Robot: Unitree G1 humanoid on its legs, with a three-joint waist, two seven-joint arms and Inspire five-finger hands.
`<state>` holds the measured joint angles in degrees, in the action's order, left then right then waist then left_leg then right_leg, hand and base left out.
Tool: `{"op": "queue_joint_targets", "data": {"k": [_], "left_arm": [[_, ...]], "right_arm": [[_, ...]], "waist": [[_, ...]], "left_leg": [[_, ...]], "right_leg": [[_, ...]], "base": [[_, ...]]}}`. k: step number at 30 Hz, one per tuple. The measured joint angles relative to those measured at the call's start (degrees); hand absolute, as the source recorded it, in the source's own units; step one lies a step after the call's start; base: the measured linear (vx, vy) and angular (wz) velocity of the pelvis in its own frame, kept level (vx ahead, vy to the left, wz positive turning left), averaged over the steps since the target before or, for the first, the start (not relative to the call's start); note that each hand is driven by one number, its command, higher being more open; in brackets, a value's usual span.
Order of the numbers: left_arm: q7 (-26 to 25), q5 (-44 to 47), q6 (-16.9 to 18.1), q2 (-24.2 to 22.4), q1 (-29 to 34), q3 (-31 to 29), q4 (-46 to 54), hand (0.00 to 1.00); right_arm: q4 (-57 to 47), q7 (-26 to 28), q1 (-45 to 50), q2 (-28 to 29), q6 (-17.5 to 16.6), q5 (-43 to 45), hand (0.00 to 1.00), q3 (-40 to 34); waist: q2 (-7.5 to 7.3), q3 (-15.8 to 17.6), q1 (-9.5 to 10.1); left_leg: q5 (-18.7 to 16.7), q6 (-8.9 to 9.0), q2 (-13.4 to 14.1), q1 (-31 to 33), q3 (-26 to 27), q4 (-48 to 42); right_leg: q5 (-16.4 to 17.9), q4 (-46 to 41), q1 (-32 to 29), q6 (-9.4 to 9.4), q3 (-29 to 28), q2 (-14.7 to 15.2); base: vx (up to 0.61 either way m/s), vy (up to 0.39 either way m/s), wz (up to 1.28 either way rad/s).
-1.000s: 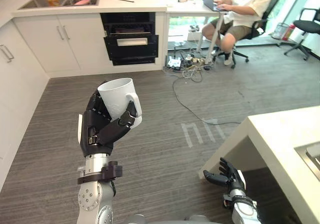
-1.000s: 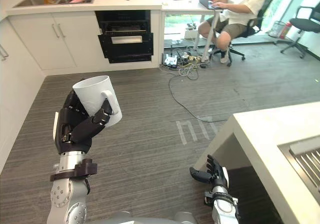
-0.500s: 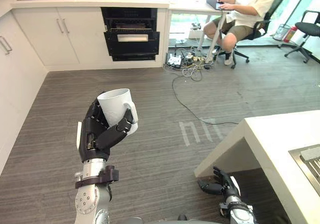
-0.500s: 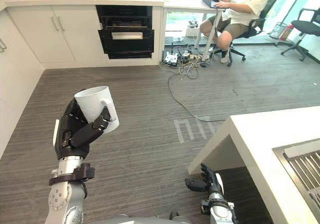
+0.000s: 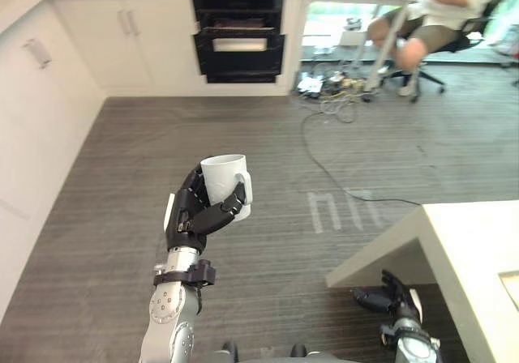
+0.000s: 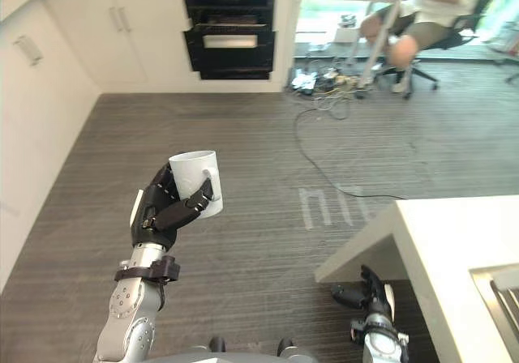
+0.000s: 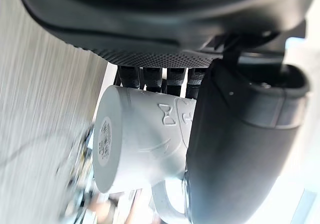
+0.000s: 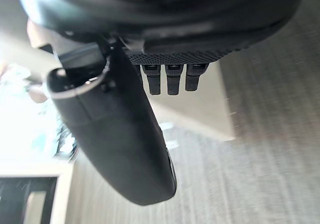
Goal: Walk over to the sink, pick up the cup, carry it to the dishwasher, place the cup inside the dishwasher, then close the dishwasher door
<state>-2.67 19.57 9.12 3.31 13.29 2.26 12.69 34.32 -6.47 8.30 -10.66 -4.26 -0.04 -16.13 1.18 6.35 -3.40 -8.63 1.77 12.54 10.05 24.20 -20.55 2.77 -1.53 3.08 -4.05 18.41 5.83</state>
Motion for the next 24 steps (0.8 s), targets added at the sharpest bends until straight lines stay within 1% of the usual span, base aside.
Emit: {"op": "queue_joint_targets", "data": {"k": [1, 2, 3, 4, 5, 6, 7, 8, 9, 10, 11, 12, 13, 14, 15, 16, 17, 18, 19, 20, 21, 22, 23, 24], "left_arm": [[0.04, 0.00, 0.01, 0.02, 0.19, -0.01, 0.04, 0.30], [0.04, 0.00, 0.03, 0.10, 0.40, -0.21, 0.14, 0.30], [0.05, 0.00, 0.03, 0.13, 0.60, -0.94, 0.19, 0.30], [0.05, 0.00, 0.04, 0.17, 0.68, -1.43, 0.24, 0.30], [0.06, 0.00, 0.03, 0.20, 0.81, -1.95, 0.42, 0.30], [0.06, 0.00, 0.03, 0.27, 0.90, -2.09, 0.64, 0.30], [0.07, -0.04, 0.04, 0.36, 1.11, -2.10, 1.16, 0.30], [0.09, -0.05, 0.06, 0.24, 1.27, -2.07, 1.27, 0.30], [0.09, -0.10, 0.05, 0.38, 1.47, -2.02, 1.44, 0.30], [0.11, -0.47, -0.02, 0.55, 1.51, -1.86, 1.58, 0.30], [0.08, -0.54, -0.05, 0.79, 1.55, -1.61, 1.95, 0.30], [0.08, -0.54, -0.04, 1.06, 1.54, -1.24, 2.09, 0.30], [0.07, -0.57, -0.02, 1.59, 1.54, -1.15, 2.47, 0.30], [0.07, -0.57, 0.03, 1.85, 1.52, -1.15, 2.70, 0.30], [0.07, -0.58, 0.17, 2.35, 1.41, -1.11, 2.94, 0.30], [0.02, -0.57, 0.20, 2.62, 1.06, -0.75, 2.87, 0.30], [0.03, -0.57, 0.20, 2.79, 0.66, -0.47, 2.75, 0.30], [-0.04, -0.57, 0.20, 2.69, -0.31, 0.29, 2.57, 0.30], [-0.22, -0.58, 0.25, 2.68, -1.47, 1.08, 2.49, 0.30], [-0.22, -0.58, 0.31, 2.74, -1.90, 1.41, 2.61, 0.30], [-0.22, -0.65, 0.65, 1.76, -2.45, 1.96, 2.21, 0.30], [-0.35, -0.72, 0.68, 0.94, -2.93, 1.67, 2.23, 0.30], [-0.51, -0.75, 0.60, 0.54, -3.41, 1.68, 1.89, 0.30], [-0.74, -0.78, 0.42, -0.29, -3.49, 1.94, 1.64, 0.30]], "right_arm": [[0.00, -0.02, -0.53, -0.44, 0.01, 0.00, 0.90, -0.44], [-0.01, -0.04, -0.55, -0.32, 0.02, -0.01, 0.90, -0.57], [-0.03, 0.03, -0.64, -0.10, 0.03, 0.00, 0.90, -0.57], [-0.03, 0.03, -0.86, 0.15, 0.06, 0.00, 0.90, -0.59], [-0.04, 0.06, -1.09, 0.39, 0.11, -0.01, 0.90, -0.61], [-0.06, 0.08, -1.14, 0.59, 0.14, 0.00, 0.90, -0.66], [-0.07, 0.08, -1.14, 1.01, 0.35, -0.04, 0.90, -0.76], [-0.08, 0.15, -1.22, 1.14, 0.68, -0.08, 0.90, -0.72], [-0.10, 0.28, -1.34, 1.44, 1.05, -0.12, 0.90, -0.69], [-0.11, 0.30, -1.43, 1.90, 1.64, -0.15, 0.90, -0.58], [-0.15, 0.29, -1.18, 2.33, 1.86, -0.16, 0.90, -0.40], [-0.56, 0.28, -0.86, 2.58, 1.95, -0.18, 0.90, -0.39], [-2.32, 0.14, -0.50, 3.03, 2.11, -0.17, 0.90, -0.39], [-3.61, 0.04, -0.51, 3.14, 2.11, -0.18, 0.90, -0.39], [-6.75, 0.00, -0.52, 3.14, 2.06, -0.13, 0.90, -0.38], [-9.52, -0.08, -0.60, 3.06, 1.56, -0.08, 0.90, -0.37], [-10.57, -0.18, -0.63, 3.01, 1.34, -0.06, 0.90, -0.37], [-12.05, -0.23, -0.74, 2.88, 1.22, -0.06, 0.90, -0.32], [-13.53, -0.29, -0.67, 2.81, 1.22, -0.09, 0.90, -0.27], [-14.45, -0.29, -0.53, 2.79, 1.22, -0.09, 0.90, -0.14], [-16.15, -0.29, -0.32, 1.75, 1.08, -0.15, 0.90, 0.62], [-17.66, 0.02, -1.22, 1.56, 1.07, -0.17, 0.90, 1.32], [-18.38, 0.16, -1.26, 1.55, 1.06, -0.18, 0.90, 1.51], [-19.51, 0.35, -0.51, 1.54, 1.06, -0.17, 0.90, 1.53]], "waist": [[0.58, 0.36, 0.65], [0.55, 0.37, 1.03], [0.50, 0.41, 1.09], [0.42, 0.46, 1.12], [-0.03, 0.73, 1.16], [-0.35, 0.93, 1.15], [-0.46, 0.99, 1.13], [-0.61, 1.13, 1.17], [-0.92, 1.32, 1.21], [-1.52, 1.79, 1.01], [-1.84, 2.39, 0.63], [-1.88, 2.44, 0.43], [-1.93, 2.43, 0.09], [-1.94, 2.43, -0.09], [-1.88, 2.44, -0.45], [-1.54, 2.63, -0.78], [-1.27, 2.79, -0.97], [-0.92, 2.97, -1.48], [-0.45, 2.98, -2.28], [-0.33, 2.80, -2.55], [1.78, 2.48, -2.12], [3.07, 2.58, -1.51], [3.36, 2.78, -1.54], [3.99, 3.28, -2.03]], "left_leg": [[0.26, 0.38, -0.13, 0.23, 0.34, -1.10], [-0.22, 0.21, -0.72, 0.42, -0.01, -1.49], [-1.48, -0.81, -1.90, 1.05, -0.85, -2.58], [-2.94, -1.82, -3.01, 1.81, -1.54, -4.21], [-4.28, -2.44, -3.90, 2.24, -1.84, -5.71], [-5.24, -2.84, -4.52, 2.42, -2.10, -6.83], [-7.25, -3.66, -5.92, 2.42, -2.62, -8.52], [-8.61, -4.32, -6.62, 2.39, -2.80, -9.60], [-9.66, -5.09, -7.45, 1.87, -3.04, -10.11], [-10.90, -6.30, -8.90, 0.14, -3.92, -9.90], [-11.94, -7.75, -9.51, -2.18, -5.25, -9.49], [-12.53, -7.97, -9.53, -3.05, -6.10, -9.31], [-12.95, -8.11, -9.86, -4.99, -7.15, -7.69], [-12.89, -7.96, -10.20, -5.98, -7.48, -6.50], [-12.04, -6.67, -11.01, -8.15, -7.96, -3.86], [-11.92, -6.30, -11.80, -10.61, -9.04, -1.17], [-11.96, -5.88, -11.97, -11.91, -9.81, 0.04], [-12.25, -4.89, -12.11, -14.62, -11.87, 2.40], [-12.90, -3.66, -11.77, -17.08, -14.58, 4.41], [-13.34, -2.87, -11.60, -18.13, -16.01, 4.96], [-14.53, -0.86, -9.54, -19.12, -17.73, 4.06], [-13.75, 0.53, -7.79, -18.34, -19.21, -0.14], [-12.53, 2.09, -7.31, -17.33, -19.52, -3.93], [-7.09, 3.34, -6.06, -13.67, -19.38, -15.72]], "right_leg": [[1.16, -1.82, -0.04, -1.03, 1.07, 1.20], [1.82, -2.77, -0.17, -1.47, 1.21, 1.96], [3.57, -4.79, -0.53, -1.92, 2.18, 3.54], [5.22, -7.82, -1.54, -2.93, 2.87, 5.35], [6.96, -10.74, -2.36, -3.57, 3.29, 7.04], [8.08, -12.83, -2.69, -3.99, 3.41, 8.13], [10.15, -17.91, -3.27, -4.08, 3.47, 10.29], [10.51, -23.68, -5.34, -3.44, 3.27, 12.16], [10.20, -29.93, -7.62, -1.42, 2.35, 13.96], [7.83, -39.14, -11.03, 3.13, -1.40, 15.57], [7.48, -46.12, -14.18, 3.26, -7.31, 14.41], [9.07, -47.96, -15.28, 2.14, -9.08, 12.61], [11.42, -48.03, -17.62, 1.76, -10.49, 9.16], [12.32, -46.90, -19.13, 1.90, -10.41, 7.86], [12.82, -42.68, -21.90, 2.32, -9.56, 5.57], [12.55, -36.16, -23.94, 1.96, -8.42, 3.27], [11.86, -32.08, -24.59, 1.71, -8.20, 2.01], [8.31, -24.25, -25.75, 1.86, -8.46, -0.28], [2.07, -19.61, -26.20, 2.09, -9.20, -2.54], [-1.38, -18.49, -26.10, 2.66, -9.27, -3.31], [-2.70, -19.71, -25.68, 3.70, -8.98, -5.18], [-0.57, -21.35, -24.71, 5.10, -8.33, -5.91], [0.26, -22.25, -23.83, 4.93, -7.73, -5.94], [1.18, -23.09, -20.42, 5.32, -6.38, -5.90]], "base": [[-0.06, 0.181, 0.69], [-0.03, 0.266, 0.56], [-0.01, 0.273, 0.48], [0.01, 0.333, 0.52], [0.04, 0.276, 0.37], [0.10, 0.276, 0.33], [0.12, 0.193, 0.30], [0.17, 0.234, 0.30], [0.19, 0.217, 0.31], [0.27, 0.250, 0.44], [0.26, 0.178, 0.48], [0.31, 0.127, 0.54], [0.27, 0.076, 0.41], [0.35, 0.094, 0.45], [0.38, 0.092, 0.39], [0.50, 0.096, 0.45], [0.58, 0.061, 0.65], [0.66, 0.018, 0.97], [0.60, -0.017, 1.05], [0.65, -0.043, 0.86], [0.67, -0.050, 0.32], [0.67, -0.048, 0.17], [0.64, -0.066, 0.28], [0.60, -0.083, 0.51]]}}
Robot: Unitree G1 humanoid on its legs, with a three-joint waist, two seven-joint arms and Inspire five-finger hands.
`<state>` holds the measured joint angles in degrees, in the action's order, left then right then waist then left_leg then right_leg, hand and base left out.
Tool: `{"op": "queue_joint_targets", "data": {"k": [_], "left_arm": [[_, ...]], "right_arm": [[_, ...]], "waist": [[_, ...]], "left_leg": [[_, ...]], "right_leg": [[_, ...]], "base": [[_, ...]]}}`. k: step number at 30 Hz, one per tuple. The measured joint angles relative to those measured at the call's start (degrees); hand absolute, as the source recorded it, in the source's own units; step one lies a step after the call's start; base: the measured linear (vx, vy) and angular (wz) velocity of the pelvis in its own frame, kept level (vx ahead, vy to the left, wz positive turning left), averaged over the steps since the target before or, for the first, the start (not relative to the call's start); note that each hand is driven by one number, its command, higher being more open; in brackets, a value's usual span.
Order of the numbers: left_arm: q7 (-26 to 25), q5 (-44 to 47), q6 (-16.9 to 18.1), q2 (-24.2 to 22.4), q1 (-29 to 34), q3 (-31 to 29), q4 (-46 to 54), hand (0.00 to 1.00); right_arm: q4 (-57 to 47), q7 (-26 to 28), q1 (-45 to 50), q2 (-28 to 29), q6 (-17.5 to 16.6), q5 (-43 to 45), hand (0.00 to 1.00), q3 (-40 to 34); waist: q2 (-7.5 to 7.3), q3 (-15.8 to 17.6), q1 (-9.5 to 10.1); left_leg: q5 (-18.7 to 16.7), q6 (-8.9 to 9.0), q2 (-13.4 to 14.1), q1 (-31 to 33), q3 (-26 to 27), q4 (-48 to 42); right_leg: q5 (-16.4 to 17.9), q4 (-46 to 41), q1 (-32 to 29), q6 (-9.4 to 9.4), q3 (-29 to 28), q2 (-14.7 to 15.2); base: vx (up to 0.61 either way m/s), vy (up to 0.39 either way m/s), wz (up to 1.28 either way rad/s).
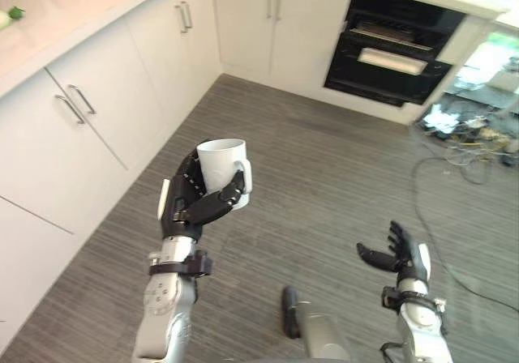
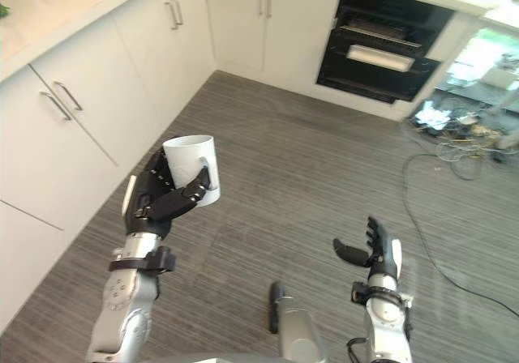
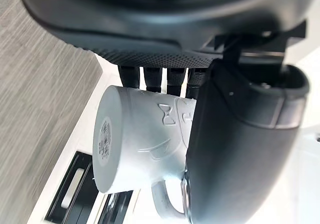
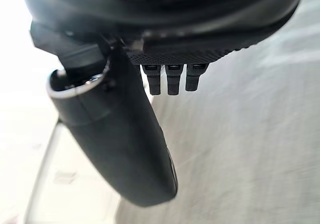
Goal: Walk over to the sink, pick up the cup, carry it to the dishwasher, place the cup inside the dishwasher, then close the dishwasher door
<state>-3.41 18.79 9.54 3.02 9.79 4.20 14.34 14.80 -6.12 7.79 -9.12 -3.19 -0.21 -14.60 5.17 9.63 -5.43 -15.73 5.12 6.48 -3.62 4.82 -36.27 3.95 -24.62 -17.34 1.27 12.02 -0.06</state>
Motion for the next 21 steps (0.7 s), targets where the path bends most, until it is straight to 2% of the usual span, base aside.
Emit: {"op": "queue_joint_targets", "data": {"k": [1, 2, 3, 4, 5, 6, 7, 8, 9, 10, 11, 12, 14, 15, 16, 17, 18, 19, 20, 21], "left_arm": [[0.10, -0.01, 0.00, -0.80, 0.54, 0.32, 0.11, 0.30], [0.19, 0.07, 0.21, -1.30, 1.48, 0.91, 1.74, 0.30], [0.21, 0.15, 0.50, -1.26, 1.67, 1.01, 2.16, 0.30], [0.37, 0.30, 1.00, -1.11, 1.74, 1.14, 3.42, 0.30], [0.74, 0.33, 1.49, -1.09, 1.52, 1.13, 4.08, 0.30], [0.92, 0.34, 1.71, -1.01, 1.20, 1.11, 4.06, 0.30], [1.02, 0.35, 1.71, -0.96, 0.74, 0.93, 3.91, 0.30], [1.12, 0.37, 1.70, -1.00, 0.42, 0.86, 3.37, 0.30], [1.18, 0.36, 1.67, -1.00, 0.42, 0.86, 3.21, 0.30], [1.17, 0.31, 1.67, -1.00, 0.49, 0.83, 3.35, 0.30], [0.93, 0.24, 1.68, -0.42, 0.42, 0.60, 2.98, 0.30], [0.65, 0.25, 1.64, 0.21, 0.25, 0.13, 3.00, 0.30], [0.26, 0.26, 1.60, 0.75, -0.07, -1.34, 3.04, 0.30], [-0.67, 0.28, 1.26, 1.05, 0.76, -1.62, 2.99, 0.30], [-0.89, 0.28, 0.91, 1.62, 1.98, -1.43, 2.99, 0.30], [-0.89, 0.28, 0.80, 2.14, 2.36, -1.24, 2.99, 0.30], [-0.93, 0.26, 0.43, 3.78, 2.61, -0.39, 2.87, 0.30], [-0.94, 0.23, 0.17, 4.99, 2.70, 0.24, 2.88, 0.30], [-1.03, 0.25, 0.18, 5.03, 2.80, 0.44, 2.96, 0.30], [-1.04, 0.26, 0.23, 4.99, 2.75, 0.66, 3.00, 0.30]], "right_arm": [[-1.26, -0.04, 1.45, 0.06, -0.01, 0.01, 0.90, 0.28], [-3.89, -0.59, 3.97, 0.45, -0.41, 0.05, 0.90, 1.06], [-4.27, -0.77, 4.27, 0.57, -0.51, 0.05, 0.90, 1.11], [-4.87, -1.17, 4.46, 1.01, -1.02, 0.07, 0.90, 1.47], [-5.02, -1.49, 3.95, 1.25, -1.26, 0.07, 0.90, 1.41], [-4.98, -1.70, 3.62, 1.28, -1.27, 0.08, 0.90, 1.34], [-4.43, -1.94, 2.70, 1.21, -1.28, 0.11, 0.90, 1.27], [-2.96, -1.99, 1.69, 1.09, -1.34, 0.12, 0.90, 0.90], [-1.82, -2.08, 1.21, 0.89, -1.39, 0.13, 0.90, 0.74], [0.19, -2.13, 0.68, 0.34, -1.39, 0.13, 0.90, 0.36], [3.54, -2.39, -0.03, 0.80, -1.26, 0.15, 0.90, 0.70], [4.92, -2.46, -0.39, 0.96, -1.03, 0.16, 0.90, 1.44], [5.24, -1.93, -0.39, 1.33, -0.82, 0.13, 0.90, 1.92], [5.30, -1.89, -0.26, 1.87, -0.81, 0.11, 0.90, 1.91], [5.74, -1.80, -0.47, 2.46, -0.82, 0.05, 0.90, 1.91], [5.92, -1.77, -0.61, 2.86, -0.83, 0.05, 0.90, 1.92], [6.35, -1.74, -0.69, 3.94, -0.84, 0.05, 0.90, 1.94], [7.11, -1.75, -0.86, 4.47, -0.84, 0.05, 0.90, 2.30], [7.35, -1.72, -0.90, 4.68, -0.84, 0.05, 0.90, 2.95], [7.35, -1.72, -0.80, 4.91, -0.86, 0.02, 0.90, 3.35]], "waist": [[-0.06, 0.16, 0.16], [-0.13, 0.20, 1.82], [-0.13, 0.20, 2.19], [-0.42, 0.37, 3.20], [-0.88, 0.66, 4.03], [-1.17, 0.84, 4.48], [-1.64, 1.14, 5.00], [-2.03, 1.39, 5.30], [-2.13, 1.43, 5.46], [-1.91, 1.36, 6.09], [-3.65, 1.34, 6.10], [-4.97, 1.25, 5.86], [-5.79, 1.45, 6.05], [-5.90, 1.43, 6.25], [-6.48, 1.28, 6.59], [-6.91, 1.25, 6.53], [-8.01, 1.11, 5.98], [-8.47, 1.04, 5.94], [-8.45, 1.08, 5.98], [-8.42, 1.07, 5.77]], "left_leg": [[8.69, -0.75, 1.56, 3.60, 0.83, -10.59], [9.26, -3.89, 6.66, 9.33, 4.87, -24.65], [8.33, -4.38, 7.77, 10.71, 5.73, -26.92], [5.07, -5.16, 10.08, 15.64, 7.38, -31.10], [1.93, -5.44, 11.11, 20.90, 8.45, -30.77], [0.59, -5.25, 10.96, 23.11, 8.86, -29.15], [-1.12, -4.86, 9.91, 27.21, 9.24, -23.30], [-1.02, -4.32, 7.81, 30.06, 8.43, -13.95], [-0.13, -3.51, 6.36, 31.11, 7.19, -8.12], [6.35, -2.60, 3.56, 31.35, 2.88, 5.69], [12.17, -5.47, 0.91, 30.11, 3.37, 5.66], [10.39, -5.91, -0.16, 30.24, 3.92, 5.03], [5.39, -7.88, -0.58, 32.47, 3.93, -2.18], [0.79, -8.48, -0.07, 31.71, 4.57, -6.36], [-2.35, -8.99, 0.02, 28.75, 6.28, -6.98], [-3.25, -9.25, -0.26, 27.02, 6.85, -6.45], [-4.51, -9.47, -1.44, 22.82, 7.43, -4.10], [-5.24, -9.67, -1.79, 17.94, 8.56, -0.87], [-5.73, -9.53, -1.79, 13.90, 9.38, 2.07], [-5.84, -9.37, -1.81, 11.36, 9.83, 4.10]], "right_leg": [[0.67, 1.67, 4.11, 0.35, 0.41, 0.11], [1.40, 7.52, 11.88, 0.46, -0.34, -1.05], [1.43, 9.00, 13.49, 0.44, -0.57, -1.33], [1.48, 13.38, 17.97, 0.47, -0.96, -1.52], [1.74, 17.08, 21.55, 0.19, -1.77, -0.96], [2.44, 18.21, 22.91, -0.39, -2.21, -0.21], [4.73, 19.49, 25.25, -1.74, -2.32, 1.72], [6.91, 19.79, 27.27, -3.86, -2.24, 4.05], [7.93, 19.75, 28.10, -4.95, -2.26, 5.23], [10.60, 19.76, 29.72, -7.39, -2.57, 6.78], [12.14, 20.43, 31.88, -7.90, -4.37, 9.38], [11.89, 20.49, 31.93, -7.59, -5.61, 10.27], [10.85, 18.43, 31.72, -8.69, -7.71, 10.61], [11.01, 13.97, 31.59, -9.05, -9.71, 11.03], [10.68, 3.53, 28.18, -11.24, -12.13, 12.04], [9.67, -2.67, 25.80, -13.44, -12.93, 12.62], [8.38, -15.83, 20.88, -16.75, -13.91, 12.82], [8.94, -26.33, 15.57, -15.51, -13.59, 12.21], [9.97, -31.27, 12.01, -13.20, -12.36, 11.37], [10.75, -32.76, 9.90, -11.74, -11.00, 10.88]], "base": [[0.70, -0.083, 0.42], [0.58, -0.056, 0.14], [0.58, -0.023, -0.10], [0.58, 0.021, -0.16], [0.58, 0.065, -0.18], [0.58, 0.150, -0.15], [0.56, 0.231, -0.09], [0.55, 0.270, -0.05], [0.55, 0.345, -0.10], [0.54, 0.361, -0.12], [0.54, 0.369, -0.03], [0.54, 0.300, 0.15], [0.56, 0.259, 0.04], [0.57, 0.267, -0.36], [0.66, 0.326, -0.41], [0.52, 0.228, -0.32], [0.64, 0.198, -0.20], [0.53, 0.106, -0.30], [0.54, 0.062, -0.35], [0.52, 0.031, -0.35]]}}
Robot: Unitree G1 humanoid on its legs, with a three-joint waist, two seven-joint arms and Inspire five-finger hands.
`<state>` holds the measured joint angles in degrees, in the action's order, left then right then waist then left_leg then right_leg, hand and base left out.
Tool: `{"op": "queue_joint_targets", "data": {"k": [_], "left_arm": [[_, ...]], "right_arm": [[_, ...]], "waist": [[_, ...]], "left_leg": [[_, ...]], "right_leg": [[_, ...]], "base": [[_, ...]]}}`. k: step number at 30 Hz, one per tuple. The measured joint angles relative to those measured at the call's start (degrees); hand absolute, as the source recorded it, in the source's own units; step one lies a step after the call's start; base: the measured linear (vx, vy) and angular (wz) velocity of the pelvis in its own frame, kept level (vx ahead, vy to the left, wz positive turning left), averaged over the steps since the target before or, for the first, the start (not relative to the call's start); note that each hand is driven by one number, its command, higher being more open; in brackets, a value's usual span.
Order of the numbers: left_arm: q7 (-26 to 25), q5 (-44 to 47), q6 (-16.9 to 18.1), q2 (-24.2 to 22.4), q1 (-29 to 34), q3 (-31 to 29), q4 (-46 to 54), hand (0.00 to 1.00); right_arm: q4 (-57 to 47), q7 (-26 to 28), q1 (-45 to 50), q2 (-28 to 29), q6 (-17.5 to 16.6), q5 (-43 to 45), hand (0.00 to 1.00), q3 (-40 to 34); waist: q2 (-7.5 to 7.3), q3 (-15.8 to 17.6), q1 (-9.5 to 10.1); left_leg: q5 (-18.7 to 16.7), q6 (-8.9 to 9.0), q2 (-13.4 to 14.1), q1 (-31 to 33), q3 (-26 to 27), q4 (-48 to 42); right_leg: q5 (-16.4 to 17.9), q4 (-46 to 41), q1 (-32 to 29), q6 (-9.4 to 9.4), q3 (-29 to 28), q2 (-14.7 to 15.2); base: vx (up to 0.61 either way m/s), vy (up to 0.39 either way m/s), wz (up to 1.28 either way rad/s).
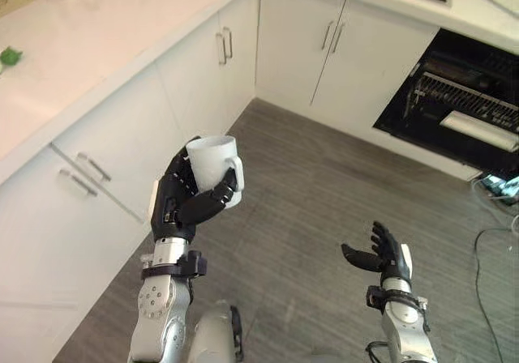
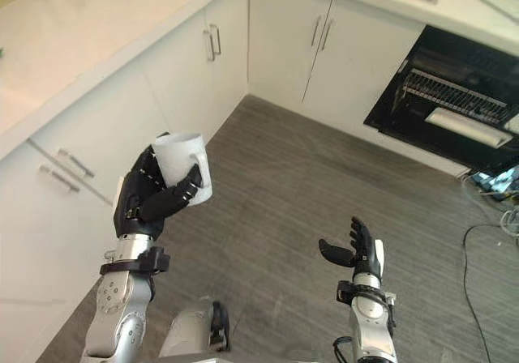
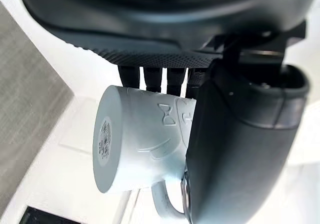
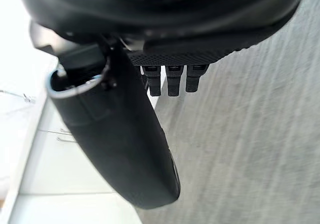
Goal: Walk over to the sink, pick up the cup, carry it to the dishwasher, place the cup inside the dishwasher, then close the dishwasher door
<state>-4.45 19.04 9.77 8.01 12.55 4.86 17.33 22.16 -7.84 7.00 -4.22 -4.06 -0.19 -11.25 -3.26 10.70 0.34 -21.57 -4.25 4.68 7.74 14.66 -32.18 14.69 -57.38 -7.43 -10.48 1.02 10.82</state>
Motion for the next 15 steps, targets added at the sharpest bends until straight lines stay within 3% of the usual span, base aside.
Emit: {"op": "queue_joint_targets", "data": {"k": [1, 3, 5, 6, 7, 8, 9, 10, 11, 12, 13, 14, 15], "left_arm": [[0.11, 0.01, 0.24, -0.02, -0.15, 0.93, 0.30, 0.30], [0.67, 0.11, 0.62, 0.10, -0.50, 1.94, 0.45, 0.30], [0.81, 0.15, 0.62, 0.14, -0.64, 2.58, 0.27, 0.30], [0.82, 0.15, 0.63, 0.06, -0.90, 2.78, -0.05, 0.30], [0.81, 0.14, 0.63, -0.04, -1.09, 2.87, -0.43, 0.30], [0.81, 0.10, 0.63, -0.10, -1.07, 2.94, -1.19, 0.30], [1.03, 0.03, 0.34, -1.26, -1.10, 3.35, -3.13, 0.30], [1.04, 0.01, 0.32, -1.91, -1.43, 3.35, -3.76, 0.30], [0.81, 0.04, 0.15, -3.24, -1.98, 3.10, -4.34, 0.30], [0.79, 0.04, -0.17, -4.10, -1.99, 3.02, -4.35, 0.30], [0.82, 0.04, -0.49, -4.97, -1.95, 3.22, -4.36, 0.30], [1.22, 0.04, -0.48, -5.01, -2.00, 4.42, -4.08, 0.30], [1.55, 0.05, -0.45, -4.96, -1.97, 4.83, -3.94, 0.30]], "right_arm": [[0.00, 0.18, 0.27, 0.22, 0.00, -0.03, 0.90, 0.94], [0.03, 0.45, 0.18, 0.13, -0.02, -0.07, 0.90, 1.17], [0.55, 0.45, 0.17, -0.01, -0.01, -0.32, 0.90, 1.16], [1.24, 0.44, 0.20, -0.15, 0.03, -1.06, 0.90, 1.15], [2.18, 0.45, 0.32, -0.41, 0.22, -2.25, 0.90, 1.17], [2.54, 0.45, 0.98, -0.86, 0.67, -2.95, 0.90, 1.17], [3.47, 0.53, 1.55, -2.13, 1.45, -4.20, 0.90, 1.00], [3.37, 0.77, 1.53, -2.42, 1.84, -4.62, 0.90, 0.86], [2.72, 0.97, 2.13, -2.40, 2.04, -4.63, 0.90, 0.70], [2.01, 1.04, 2.54, -2.38, 2.22, -4.61, 0.90, 0.68], [-0.50, 0.90, 3.98, -2.07, 2.32, -4.56, 0.90, 0.67], [-3.78, 0.20, 5.89, -1.37, 2.27, -4.43, 0.90, 0.37], [-5.20, -0.19, 6.40, -1.20, 2.14, -4.36, 0.90, 0.37]], "waist": [[0.11, -0.25, -0.84], [0.38, -0.47, -2.10], [0.57, -0.48, -3.31], [0.55, -0.53, -3.67], [-0.01, -1.01, -4.35], [0.37, -1.48, -5.12], [3.50, -3.07, -5.07], [4.85, -3.03, -4.80], [5.95, -2.54, -4.36], [6.44, -2.26, -4.19], [6.67, -2.10, -3.91], [6.46, -1.97, -3.69], [6.26, -1.94, -3.39]], "left_leg": [[-0.17, 0.41, 0.09, -5.39, 0.73, 4.56], [-0.19, 1.53, -0.01, -10.54, 1.23, 9.60], [-0.20, 3.18, 0.18, -15.86, 1.65, 14.51], [-0.58, 4.34, 0.26, -18.61, 1.78, 16.71], [-1.54, 6.07, 0.07, -21.65, 1.52, 18.12], [-2.27, 7.38, 0.14, -23.23, 0.07, 17.78], [-2.35, 7.75, 3.12, -23.32, -1.84, 14.97], [-1.03, 9.56, 5.04, -21.67, -3.12, 8.99], [3.85, 11.01, 7.18, -18.22, -4.52, -2.29], [8.53, 10.81, 8.44, -15.88, -5.41, -8.69], [14.69, 10.99, 10.82, -10.98, -6.96, -20.64], [12.24, 9.59, 12.82, -6.27, -6.70, -29.65], [10.89, 8.99, 13.27, -4.12, -6.37, -32.40]], "right_leg": [[1.67, 0.82, -5.24, 2.89, 3.89, -1.34], [3.01, 8.53, -11.50, 5.45, 8.39, -2.58], [-0.13, 23.32, -14.94, 7.73, 12.47, -4.26], [-4.12, 31.90, -15.98, 8.36, 13.63, -5.45], [-11.74, 39.69, -16.89, 9.70, 13.80, -6.83], [-18.66, 39.64, -16.44, 12.32, 13.26, -7.56], [-19.56, 37.41, -16.40, 13.22, 13.34, -9.87], [-17.50, 36.22, -15.53, 13.38, 13.48, -11.16], [-15.61, 35.25, -13.42, 13.75, 13.80, -12.65], [-15.53, 35.58, -11.68, 13.85, 13.85, -13.50], [-14.89, 37.89, -7.00, 14.05, 13.29, -14.89], [-13.57, 41.99, -0.90, 14.00, 11.91, -16.09], [-12.81, 43.80, 1.77, 13.93, 11.02, -16.43]], "base": [[0.52, 0.010, -0.18], [0.54, -0.012, -0.08], [0.53, -0.011, 0.00], [0.67, -0.060, 0.08], [0.69, -0.076, 0.23], [0.86, -0.126, 0.21], [0.74, -0.121, 0.02], [0.86, -0.158, -0.30], [0.69, -0.122, -0.35], [0.63, -0.099, -0.32], [0.61, -0.065, -0.16], [0.60, -0.050, -0.13], [0.69, -0.030, -0.28]]}}
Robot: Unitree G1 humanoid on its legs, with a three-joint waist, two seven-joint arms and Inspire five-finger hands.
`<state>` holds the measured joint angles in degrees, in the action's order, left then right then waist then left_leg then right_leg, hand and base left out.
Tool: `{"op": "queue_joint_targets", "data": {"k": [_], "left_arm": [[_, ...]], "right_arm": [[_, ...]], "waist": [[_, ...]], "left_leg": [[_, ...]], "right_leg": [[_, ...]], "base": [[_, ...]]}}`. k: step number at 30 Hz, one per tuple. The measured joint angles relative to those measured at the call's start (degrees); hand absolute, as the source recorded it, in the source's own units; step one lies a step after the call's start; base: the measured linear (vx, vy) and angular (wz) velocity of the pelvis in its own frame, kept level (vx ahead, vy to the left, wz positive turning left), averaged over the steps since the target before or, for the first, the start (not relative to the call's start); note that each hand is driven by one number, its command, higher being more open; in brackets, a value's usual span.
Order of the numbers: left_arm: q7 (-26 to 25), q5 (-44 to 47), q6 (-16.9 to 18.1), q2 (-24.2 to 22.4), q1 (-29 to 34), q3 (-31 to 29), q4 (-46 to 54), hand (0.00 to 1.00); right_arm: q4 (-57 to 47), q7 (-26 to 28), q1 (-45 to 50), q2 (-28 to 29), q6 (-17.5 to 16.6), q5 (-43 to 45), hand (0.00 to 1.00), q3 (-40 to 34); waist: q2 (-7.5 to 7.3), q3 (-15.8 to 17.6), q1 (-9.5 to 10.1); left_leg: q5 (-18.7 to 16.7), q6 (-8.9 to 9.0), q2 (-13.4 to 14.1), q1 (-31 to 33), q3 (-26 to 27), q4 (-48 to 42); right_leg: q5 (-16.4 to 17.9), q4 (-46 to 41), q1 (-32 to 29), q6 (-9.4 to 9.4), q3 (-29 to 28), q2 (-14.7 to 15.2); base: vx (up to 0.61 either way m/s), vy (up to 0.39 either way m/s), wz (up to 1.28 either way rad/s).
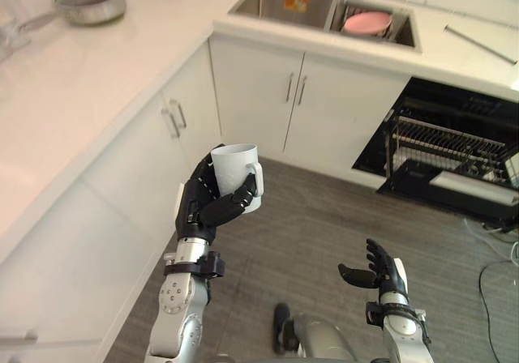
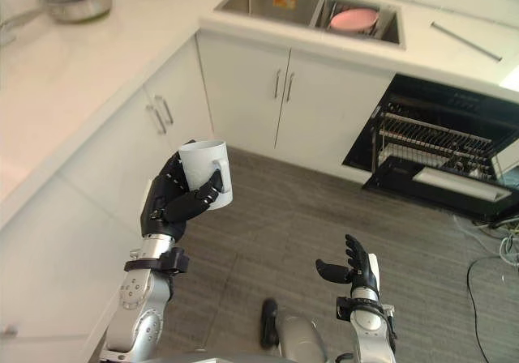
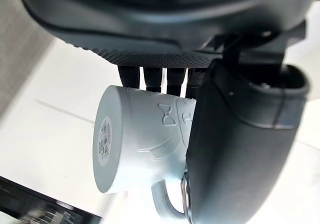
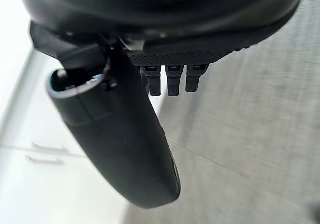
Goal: Walk over to the sink, pick up the cup, carry it to the dishwasher, place the cup inside the dishwasher, then close the dishwasher door
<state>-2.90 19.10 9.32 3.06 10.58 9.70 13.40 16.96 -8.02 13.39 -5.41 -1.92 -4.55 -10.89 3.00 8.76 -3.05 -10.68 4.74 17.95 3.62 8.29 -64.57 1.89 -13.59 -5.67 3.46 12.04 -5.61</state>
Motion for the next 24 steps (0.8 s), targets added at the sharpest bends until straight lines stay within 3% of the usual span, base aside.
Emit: {"op": "queue_joint_targets", "data": {"k": [2, 4, 5, 6, 7, 8, 9, 12, 14, 15, 16, 17, 18, 21, 22, 24], "left_arm": [[0.72, 0.01, 0.02, 0.06, -0.05, 0.48, 0.10, 0.30], [0.75, 0.07, 0.03, 0.42, -0.33, 0.04, 0.04, 0.30], [0.75, 0.07, -0.01, 0.39, -0.28, -0.13, -0.14, 0.30], [0.70, 0.02, -0.12, 0.49, -0.21, -0.44, -0.30, 0.30], [0.67, 0.00, -0.10, 0.38, -0.04, -0.93, -0.22, 0.30], [0.58, -0.02, -0.03, 0.27, 0.34, -1.46, -0.20, 0.30], [0.04, -0.05, 0.20, 0.78, 0.99, -2.58, -0.11, 0.30], [-1.15, -0.02, 0.12, 1.74, 1.06, -3.60, -0.12, 0.30], [-1.46, -0.01, -0.27, 3.04, 1.81, -3.58, -0.13, 0.30], [-1.66, -0.02, -0.31, 4.21, 2.07, -3.61, -0.19, 0.30], [-1.68, -0.03, -0.40, 4.86, 2.10, -3.48, -0.31, 0.30], [-1.68, -0.03, -0.37, 4.81, 2.04, -3.46, -0.27, 0.30], [-1.68, -0.03, -0.04, 4.59, 1.91, -3.46, 0.22, 0.30], [-1.65, 0.00, 0.80, 4.65, 1.52, -3.86, 0.33, 0.30], [-1.58, 0.00, 0.80, 4.59, 1.51, -4.52, 0.14, 0.30], [-1.56, -0.03, 0.78, 4.49, 1.60, -5.68, -0.35, 0.30]], "right_arm": [[-1.88, -0.73, -0.31, -0.08, -1.15, 0.34, 0.90, -0.05], [-1.48, -0.87, -3.23, -0.11, -1.59, 1.20, 0.90, -0.14], [-1.11, -0.88, -3.93, -0.16, -1.61, 1.24, 0.90, -0.21], [-0.08, -0.98, -4.59, -0.17, -1.67, 2.18, 0.90, -0.47], [0.65, -1.05, -4.87, -0.31, -1.67, 3.08, 0.90, -1.01], [1.13, -1.11, -5.00, -0.30, -1.58, 3.38, 0.90, -1.03], [1.17, -1.11, -4.99, 0.35, -1.56, 4.06, 0.90, -0.79], [0.46, -1.21, -4.95, 1.13, -1.57, 5.01, 0.90, 0.18], [0.06, -1.20, -6.05, 2.82, -1.56, 5.00, 0.90, 0.50], [0.07, -1.16, -7.43, 3.58, -1.56, 4.97, 0.90, 1.38], [0.02, -1.03, -8.50, 3.59, -1.56, 4.93, 0.90, 2.54], [-0.16, -1.01, -8.86, 3.62, -1.56, 4.91, 0.90, 3.05], [-1.55, -1.01, -9.17, 3.62, -1.56, 4.84, 0.90, 4.06], [-5.04, -0.72, -11.03, 3.65, -2.23, 4.40, 0.90, 4.86], [-5.24, -0.72, -12.22, 3.64, -2.61, 4.41, 0.90, 4.86], [-5.57, -0.63, -12.95, 3.65, -2.63, 4.42, 0.90, 5.12]], "waist": [[-0.19, -0.17, 1.07], [-0.96, 0.26, 2.50], [-1.36, 0.54, 2.66], [-1.65, 0.71, 2.79], [-1.41, 0.62, 3.10], [-1.34, 0.48, 3.52], [-1.82, -0.26, 3.58], [-4.09, -0.71, 2.86], [-5.12, -0.62, 3.00], [-5.80, -0.24, 3.09], [-5.74, -0.28, 2.58], [-5.59, -0.42, 2.27], [-5.59, -0.63, 2.20], [-5.46, -0.66, 1.96], [-5.34, -0.59, 1.85], [-5.55, -0.64, 1.53]], "left_leg": [[-4.38, -2.57, 0.05, 6.78, 0.67, -0.90], [-8.36, -3.49, -3.13, 13.86, -0.59, 11.86], [-8.30, -3.28, -4.47, 15.00, -2.00, 16.61], [-7.21, -2.35, -7.99, 16.06, -6.53, 26.56], [-2.71, -0.36, -10.62, 15.96, -11.19, 35.99], [0.95, 0.98, -11.15, 15.08, -11.56, 37.10], [2.77, -1.05, -13.01, 13.84, -10.00, 35.01], [-1.88, -3.23, -13.79, 14.34, -5.22, 30.05], [-5.05, -5.63, -13.75, 10.83, -0.93, 30.12], [-5.96, -7.09, -13.87, 6.70, 1.95, 32.15], [-6.49, -7.99, -13.89, 2.83, 3.41, 34.72], [-6.54, -8.07, -13.62, 0.87, 4.15, 36.39], [-6.55, -8.07, -13.01, -2.43, 6.23, 39.58], [-7.02, -7.22, -11.51, -7.46, 11.05, 44.35], [-7.44, -6.48, -10.62, -9.64, 13.11, 45.76], [-8.26, -4.84, -9.97, -13.32, 15.52, 47.51]], "right_leg": [[0.60, 4.52, 5.59, -0.14, -2.89, -0.20], [2.76, 7.40, 9.99, -1.85, -6.87, 1.59], [3.49, 7.39, 10.66, -2.36, -7.68, 2.23], [5.56, 6.83, 12.06, -3.56, -9.26, 3.99], [8.30, 5.54, 12.49, -4.80, -11.46, 5.35], [9.79, 4.37, 12.60, -5.60, -12.95, 5.65], [12.68, 2.23, 12.72, -6.59, -16.30, 7.82], [15.06, -3.33, 10.55, -8.86, -19.75, 10.53], [13.90, -14.30, 5.85, -13.18, -18.66, 12.28], [13.47, -23.04, 2.29, -15.02, -15.47, 14.61], [14.39, -28.93, -0.29, -12.92, -10.04, 16.13], [15.03, -30.34, -1.25, -11.56, -7.28, 16.40], [16.34, -30.58, -3.55, -9.03, -3.24, 16.11], [16.72, -22.50, -9.09, -5.85, 4.56, 14.32], [14.42, -16.31, -10.77, -3.52, 8.50, 13.02], [8.06, -5.75, -11.55, -2.28, 13.06, 10.65]], "base": [[0.55, 0.030, -0.56], [0.53, 0.174, -0.78], [0.44, 0.256, -0.66], [0.41, 0.317, -0.64], [0.39, 0.344, -0.77], [0.40, 0.362, -1.10], [0.43, 0.366, -0.94], [0.44, 0.316, -0.67], [0.38, 0.246, -0.96], [0.42, 0.207, -1.16], [0.41, 0.178, -0.98], [0.33, 0.112, -0.79], [0.26, 0.045, -0.74], [0.32, 0.015, -0.89], [0.37, -0.019, -0.82], [0.51, -0.058, -0.67]]}}
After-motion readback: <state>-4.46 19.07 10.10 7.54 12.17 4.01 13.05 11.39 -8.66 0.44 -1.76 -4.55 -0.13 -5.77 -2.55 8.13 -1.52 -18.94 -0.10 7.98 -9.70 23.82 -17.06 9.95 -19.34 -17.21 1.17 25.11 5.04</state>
